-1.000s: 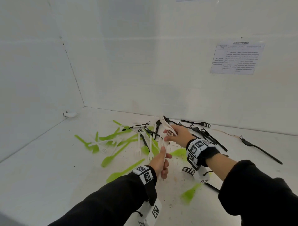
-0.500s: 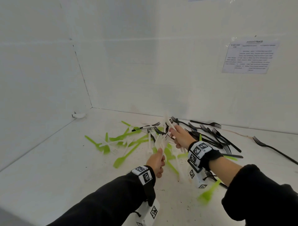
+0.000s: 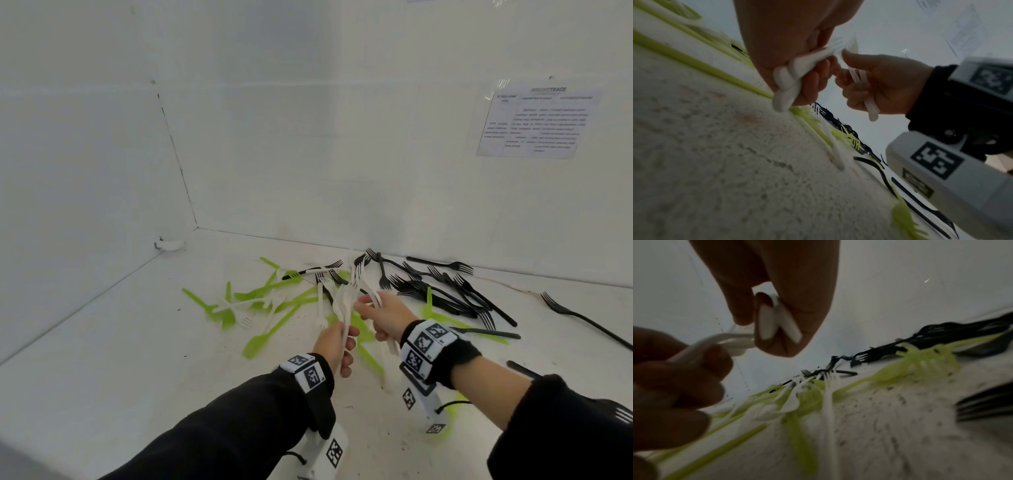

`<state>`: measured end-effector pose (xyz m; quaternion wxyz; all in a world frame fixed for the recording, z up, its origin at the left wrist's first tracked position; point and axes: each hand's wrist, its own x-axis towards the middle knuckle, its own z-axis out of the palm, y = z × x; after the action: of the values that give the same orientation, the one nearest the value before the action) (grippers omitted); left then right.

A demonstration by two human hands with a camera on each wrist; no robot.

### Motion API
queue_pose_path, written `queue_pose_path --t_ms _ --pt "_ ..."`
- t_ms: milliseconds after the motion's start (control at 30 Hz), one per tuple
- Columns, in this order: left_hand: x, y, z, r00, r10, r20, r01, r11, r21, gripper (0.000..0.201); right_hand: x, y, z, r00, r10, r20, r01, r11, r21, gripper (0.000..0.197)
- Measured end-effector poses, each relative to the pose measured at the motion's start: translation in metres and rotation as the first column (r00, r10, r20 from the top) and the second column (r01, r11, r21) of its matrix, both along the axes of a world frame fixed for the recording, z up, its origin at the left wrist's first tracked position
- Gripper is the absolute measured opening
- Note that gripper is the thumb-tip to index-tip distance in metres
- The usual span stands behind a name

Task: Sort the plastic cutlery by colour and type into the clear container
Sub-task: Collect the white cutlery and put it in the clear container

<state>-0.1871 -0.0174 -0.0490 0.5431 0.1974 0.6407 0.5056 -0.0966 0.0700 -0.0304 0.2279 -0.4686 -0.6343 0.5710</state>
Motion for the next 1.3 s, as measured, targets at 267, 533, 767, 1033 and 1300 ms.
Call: queue_pose_path --t_ms 267,533,767,1033,1300 --pt "0.001 0.006 0.003 0.986 0.127 -0.112 -0.131 0.991 -0.026 0.035 0.011 0.02 -0.015 0.945 -0.127 0.3 0.104 0.99 0.093 0.013" --pt "-0.027 0.022 -0.008 0.944 0.255 -0.208 -0.284 0.951 -0.123 0.055 0.006 0.015 -0.023 0.584 0.057 0.809 -0.326 0.93 0.17 0.041" --pt "-0.058 0.023 -0.003 0.93 0.187 -0.318 -0.242 0.959 -0.145 0.047 0.013 0.038 -0.01 0.854 0.102 0.51 -0.241 0.947 0.213 0.021" --pt "-0.07 0.041 0.003 0.877 0.017 -0.481 -0.118 0.977 -0.18 0.013 -0.025 0.052 -0.008 0.659 0.294 0.692 -0.67 0.648 0.362 0.033" --pt "-0.103 0.058 -0.002 0.662 -0.254 -0.705 0.084 0.96 -0.267 0.034 -0.036 0.058 -0.022 0.611 0.26 0.748 -0.69 0.637 0.342 0.032"
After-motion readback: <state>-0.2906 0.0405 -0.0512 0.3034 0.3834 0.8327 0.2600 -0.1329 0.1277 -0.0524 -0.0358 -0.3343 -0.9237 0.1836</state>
